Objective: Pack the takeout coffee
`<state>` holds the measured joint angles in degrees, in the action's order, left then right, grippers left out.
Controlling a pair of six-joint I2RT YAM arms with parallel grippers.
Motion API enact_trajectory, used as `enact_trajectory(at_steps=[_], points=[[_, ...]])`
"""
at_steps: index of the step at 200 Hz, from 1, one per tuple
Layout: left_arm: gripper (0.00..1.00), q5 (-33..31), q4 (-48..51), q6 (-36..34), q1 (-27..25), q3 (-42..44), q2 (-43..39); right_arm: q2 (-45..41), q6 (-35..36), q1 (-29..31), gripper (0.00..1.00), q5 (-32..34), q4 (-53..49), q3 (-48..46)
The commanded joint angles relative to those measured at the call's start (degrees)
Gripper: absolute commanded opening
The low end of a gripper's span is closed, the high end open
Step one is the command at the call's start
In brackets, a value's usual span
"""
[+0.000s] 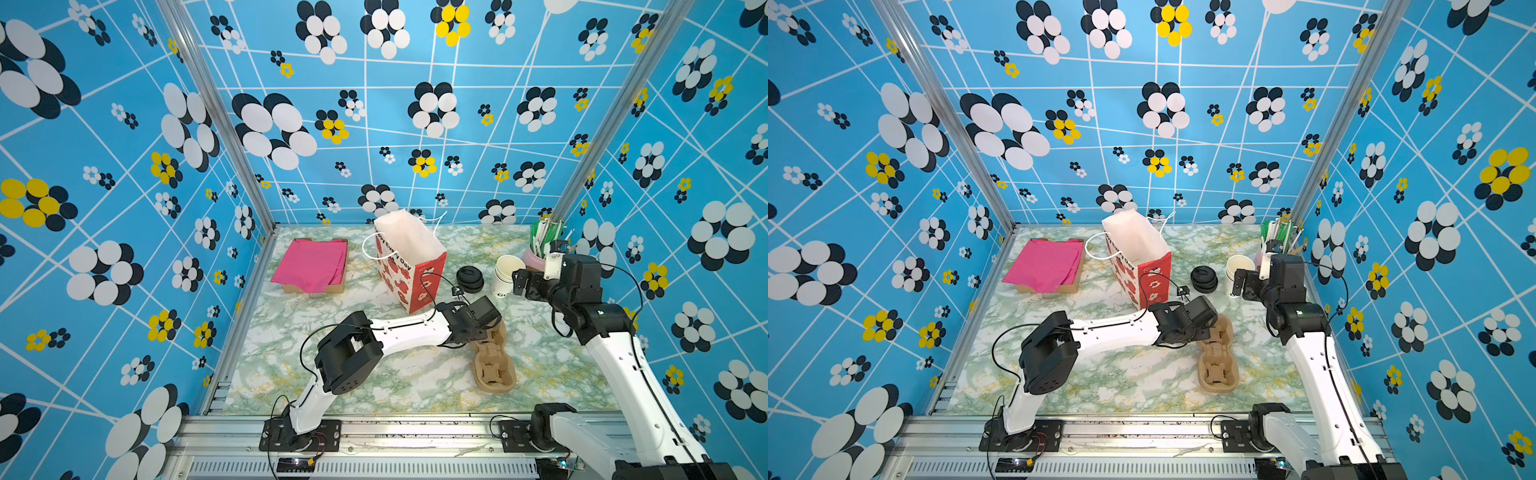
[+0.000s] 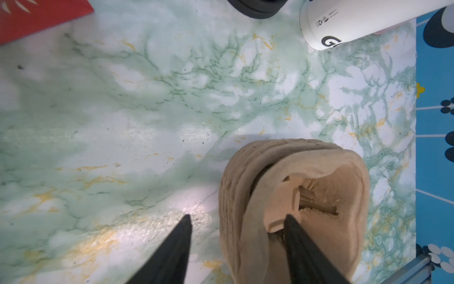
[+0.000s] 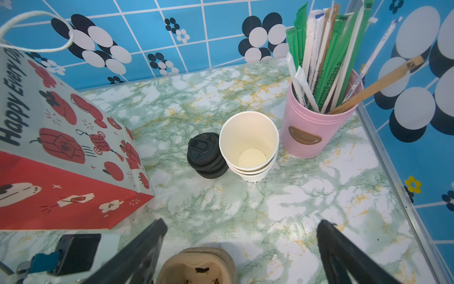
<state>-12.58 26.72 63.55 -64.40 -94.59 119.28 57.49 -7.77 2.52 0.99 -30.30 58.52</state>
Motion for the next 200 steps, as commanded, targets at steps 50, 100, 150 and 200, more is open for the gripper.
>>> enact_trajectory(at_steps=[50, 100, 150, 200], points=[[0.98, -11.86, 1.65, -17.63, 2.83, 4.04, -16.25, 4.09, 1.66, -0.33, 0.96, -3.24, -5.43, 5.92], [0.99, -11.80, -7.16, -30.51, 6.37, 21.28, -32.99, 13.70, 4.62, -0.11, 0.85, -2.40, -10.04, 12.16], [0.99, 0.21, -17.63, -33.55, 11.50, 38.76, -46.32, 25.31, 7.50, 3.04, 0.75, 1.07, -14.16, 19.68], [0.99, 7.82, -22.47, -35.12, 12.26, 44.15, -49.94, 35.71, 8.91, 6.40, 0.62, 5.09, -18.65, 27.66]])
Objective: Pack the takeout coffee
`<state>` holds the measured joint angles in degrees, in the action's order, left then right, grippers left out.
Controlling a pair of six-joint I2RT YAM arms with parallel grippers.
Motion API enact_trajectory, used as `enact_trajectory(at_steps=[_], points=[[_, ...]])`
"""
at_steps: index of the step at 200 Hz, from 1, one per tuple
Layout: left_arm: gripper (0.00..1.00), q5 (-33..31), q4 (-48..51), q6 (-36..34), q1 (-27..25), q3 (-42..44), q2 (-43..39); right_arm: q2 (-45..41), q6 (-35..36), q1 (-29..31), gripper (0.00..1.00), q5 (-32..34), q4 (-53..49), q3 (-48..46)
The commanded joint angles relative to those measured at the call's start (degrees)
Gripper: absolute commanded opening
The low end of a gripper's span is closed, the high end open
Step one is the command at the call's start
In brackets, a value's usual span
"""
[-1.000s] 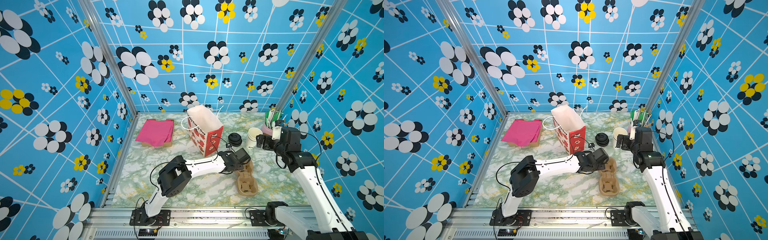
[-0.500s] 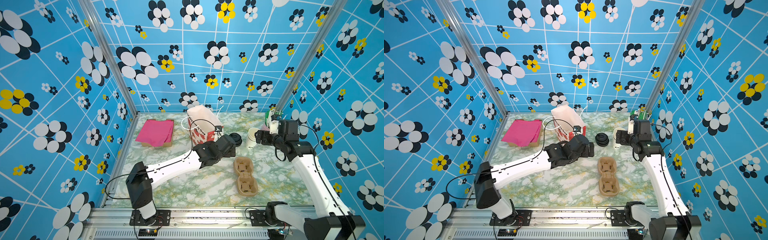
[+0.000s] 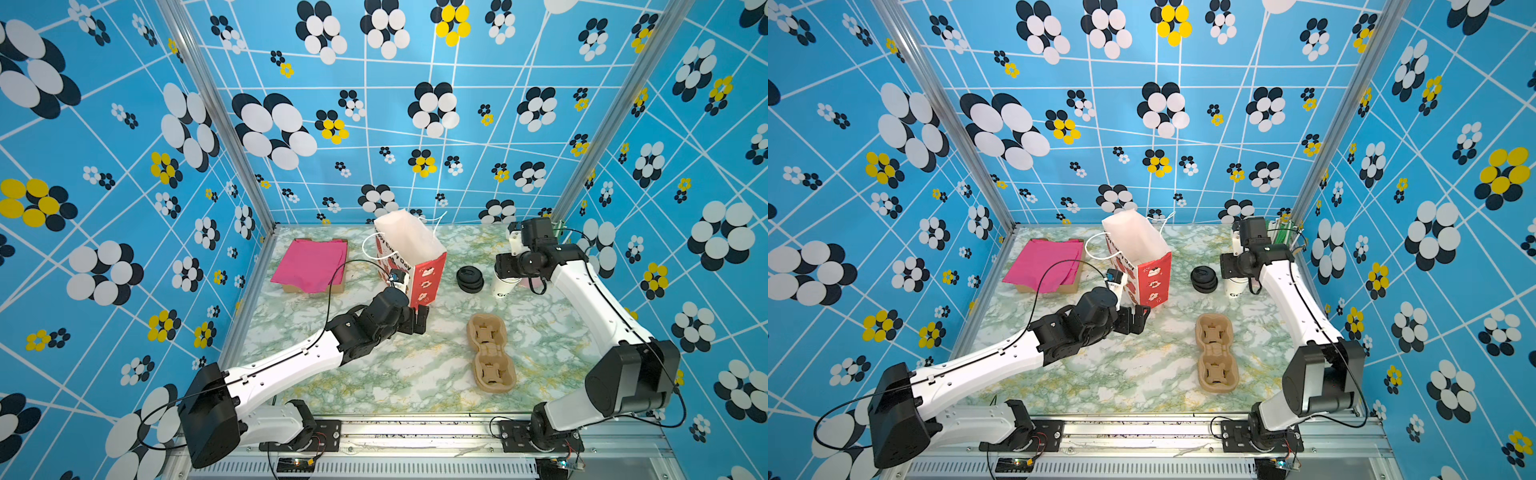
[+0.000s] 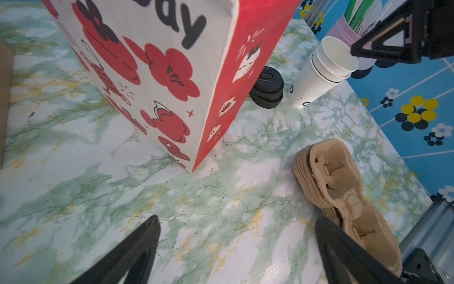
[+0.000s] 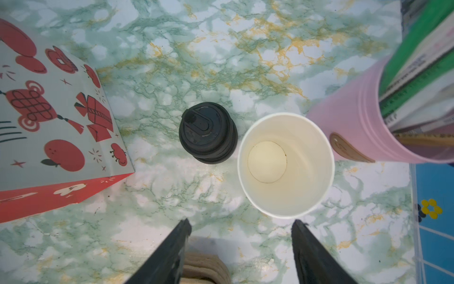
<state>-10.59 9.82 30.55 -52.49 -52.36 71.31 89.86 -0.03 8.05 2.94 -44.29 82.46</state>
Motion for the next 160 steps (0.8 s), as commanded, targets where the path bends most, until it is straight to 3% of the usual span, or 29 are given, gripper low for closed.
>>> enact_trajectory(at_steps=[1, 53, 160], points=[[0.99, 5.92, -5.81, -2.09, 0.40, 2.00, -2.05, 3.50, 1.17, 0.84, 0.62, 3.22, -4.75, 3.83], [0.99, 9.82, -10.89, -2.04, 0.36, 2.19, -1.06, 8.86, 2.17, 1.26, 0.33, 4.97, -5.69, 6.88], [1.00, 12.96, -12.12, 0.59, -0.46, -1.16, 6.37, 9.93, 4.77, 1.31, 0.00, 5.05, -7.34, 7.13]])
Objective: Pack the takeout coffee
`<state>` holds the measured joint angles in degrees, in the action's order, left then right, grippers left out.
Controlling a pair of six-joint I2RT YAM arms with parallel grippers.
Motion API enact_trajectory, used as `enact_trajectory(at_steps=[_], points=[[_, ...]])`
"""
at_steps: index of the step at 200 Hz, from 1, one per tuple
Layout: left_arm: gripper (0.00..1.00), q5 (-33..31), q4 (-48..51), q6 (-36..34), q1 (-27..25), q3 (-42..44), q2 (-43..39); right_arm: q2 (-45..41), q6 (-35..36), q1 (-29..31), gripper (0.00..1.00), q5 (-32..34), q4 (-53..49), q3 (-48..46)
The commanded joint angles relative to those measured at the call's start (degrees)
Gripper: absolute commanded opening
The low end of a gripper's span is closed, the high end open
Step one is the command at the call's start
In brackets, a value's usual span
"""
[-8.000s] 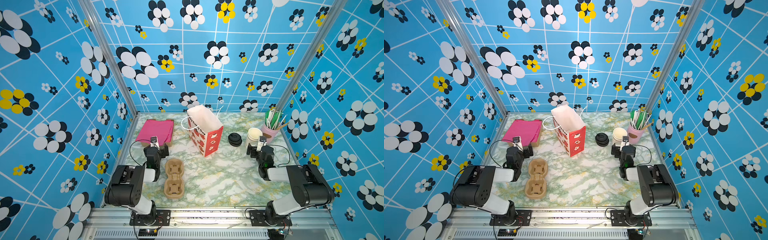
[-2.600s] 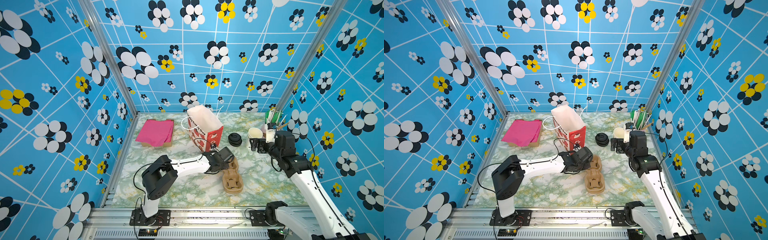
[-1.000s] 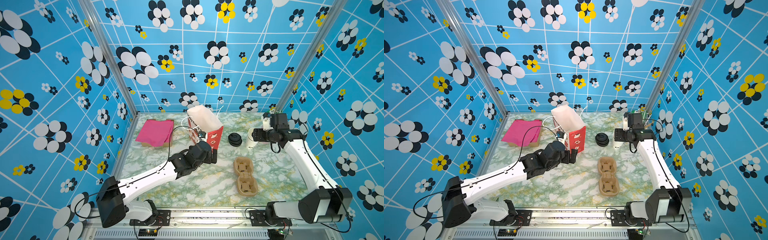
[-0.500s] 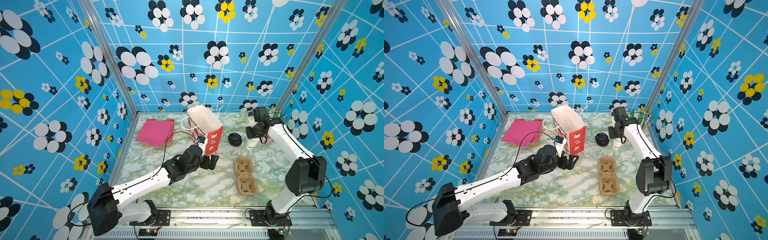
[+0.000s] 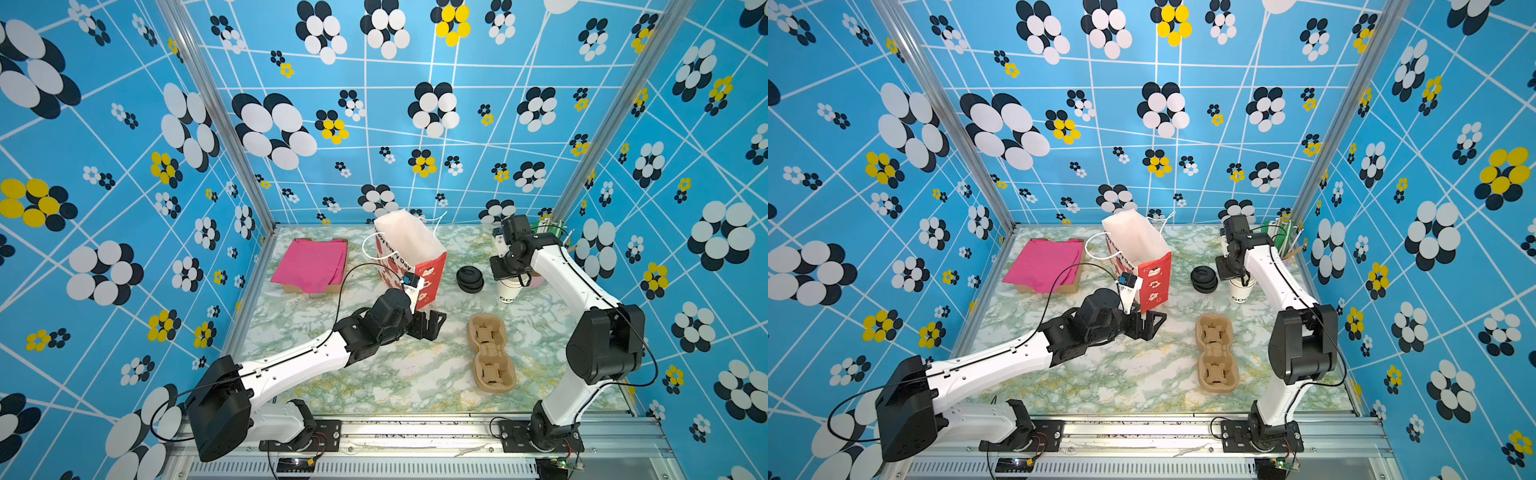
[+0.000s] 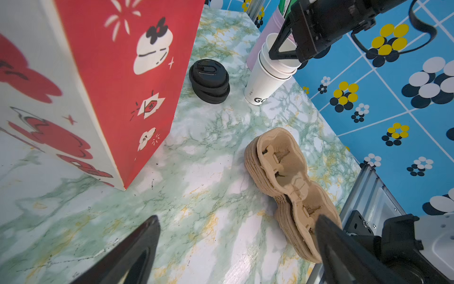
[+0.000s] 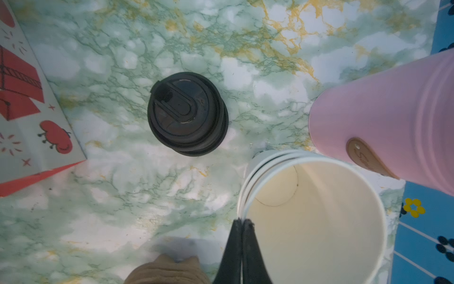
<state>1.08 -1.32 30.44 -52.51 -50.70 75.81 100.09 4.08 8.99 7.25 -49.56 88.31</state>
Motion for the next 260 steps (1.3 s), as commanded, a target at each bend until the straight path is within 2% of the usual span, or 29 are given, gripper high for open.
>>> enact_trajectory(at_steps=[1, 138, 168, 213, 260], points=[[1.00, 1.29, -0.97, 0.77, -0.42, -2.87, 1.92, -0.32, 0.67, 0.39, 0.00, 0.70, -2.05, 1.31], [0.99, -0.01, -3.05, 2.65, -2.24, -10.09, 9.94, -8.46, 0.82, 0.37, 0.00, 0.75, -3.89, 2.89], [0.98, 0.26, -3.57, 3.70, -3.02, -15.34, 14.09, -8.78, 0.87, 0.41, 0.00, 0.31, -3.22, 1.25], [0.93, -0.63, -3.77, 14.36, -3.29, -24.18, 23.58, -8.15, 1.24, 0.32, 0.00, 0.43, -1.29, -1.67], [0.91, 0.08, -4.51, 21.74, -4.22, -31.54, 32.84, -7.23, 1.01, 0.23, 0.00, -0.59, -1.59, -1.83]])
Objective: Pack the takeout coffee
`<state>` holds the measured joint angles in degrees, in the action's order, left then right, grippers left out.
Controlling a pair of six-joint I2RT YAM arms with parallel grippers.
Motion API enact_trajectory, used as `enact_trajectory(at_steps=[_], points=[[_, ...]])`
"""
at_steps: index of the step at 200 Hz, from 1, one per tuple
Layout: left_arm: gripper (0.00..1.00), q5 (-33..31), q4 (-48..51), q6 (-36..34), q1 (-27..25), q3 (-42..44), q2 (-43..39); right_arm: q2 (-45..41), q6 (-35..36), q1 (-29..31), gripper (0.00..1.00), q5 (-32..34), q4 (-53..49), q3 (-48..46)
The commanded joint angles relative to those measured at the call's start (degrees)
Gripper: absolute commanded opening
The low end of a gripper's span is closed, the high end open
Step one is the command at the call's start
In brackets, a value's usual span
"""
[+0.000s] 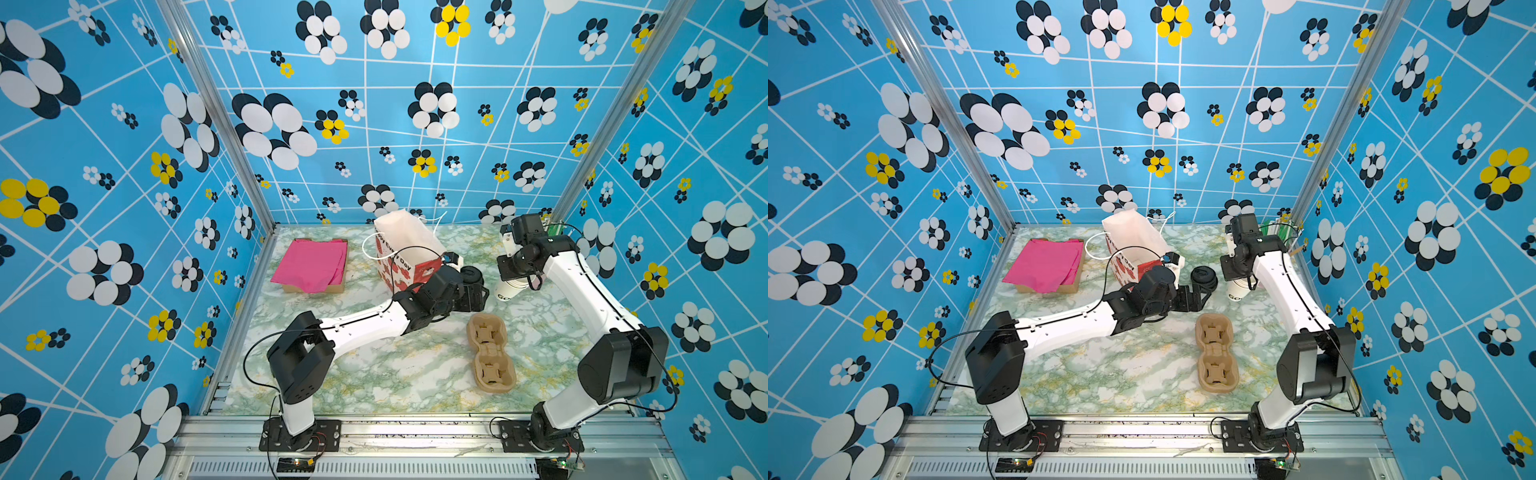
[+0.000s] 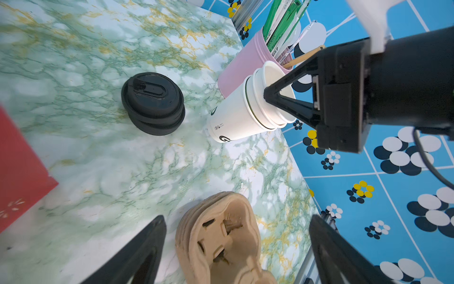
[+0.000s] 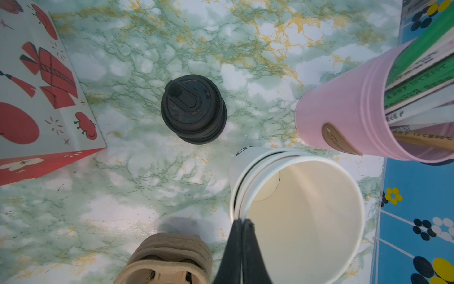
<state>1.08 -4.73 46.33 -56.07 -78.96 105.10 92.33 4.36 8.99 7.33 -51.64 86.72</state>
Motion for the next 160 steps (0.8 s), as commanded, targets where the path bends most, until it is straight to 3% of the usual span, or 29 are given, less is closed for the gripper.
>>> enact_trajectory(at_steps=[1, 81, 160], points=[[0.90, 0.11, -1.08, 6.04, -0.63, -3.38, 3.67, 0.51, 0.69, 0.23, 0.00, -0.67, 0.49, -0.23], [0.90, 0.95, -2.33, 13.88, -0.26, -12.64, 13.47, 0.21, 0.16, -0.51, 0.00, -2.04, 0.04, -0.85], [0.88, 2.51, -2.87, 16.40, 0.26, -20.96, 21.52, 1.27, -0.31, -1.20, 0.00, -3.28, -0.68, -0.85]])
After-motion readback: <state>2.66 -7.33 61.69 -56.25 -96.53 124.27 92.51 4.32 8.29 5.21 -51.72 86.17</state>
